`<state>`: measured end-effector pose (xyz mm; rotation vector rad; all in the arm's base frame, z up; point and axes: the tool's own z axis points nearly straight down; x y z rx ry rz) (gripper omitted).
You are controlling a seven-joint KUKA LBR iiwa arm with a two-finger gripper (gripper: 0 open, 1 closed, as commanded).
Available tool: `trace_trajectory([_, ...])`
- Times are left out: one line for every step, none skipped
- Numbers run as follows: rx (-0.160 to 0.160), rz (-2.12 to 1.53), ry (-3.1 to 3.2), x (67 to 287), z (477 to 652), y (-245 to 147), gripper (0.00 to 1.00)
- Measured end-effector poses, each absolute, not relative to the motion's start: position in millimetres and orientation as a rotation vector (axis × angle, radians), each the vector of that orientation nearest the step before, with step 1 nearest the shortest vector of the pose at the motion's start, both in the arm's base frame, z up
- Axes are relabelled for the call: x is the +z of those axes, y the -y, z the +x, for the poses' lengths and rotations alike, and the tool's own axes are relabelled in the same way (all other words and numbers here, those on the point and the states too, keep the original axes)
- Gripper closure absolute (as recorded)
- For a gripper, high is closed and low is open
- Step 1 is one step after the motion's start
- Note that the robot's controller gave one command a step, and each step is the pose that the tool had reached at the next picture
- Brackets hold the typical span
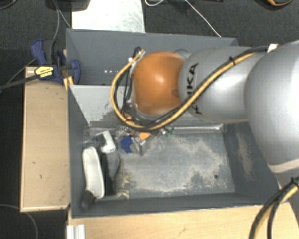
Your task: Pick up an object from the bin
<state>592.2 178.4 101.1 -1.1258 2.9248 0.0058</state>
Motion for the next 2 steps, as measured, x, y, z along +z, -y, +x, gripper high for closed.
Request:
trace_trajectory([0.007,-1.124,-2.926,110.6,591.9,-178.4,1.00])
trace_trajectory([0.006,-1.120,-2.922,123.0,592.9,-178.8,1.00])
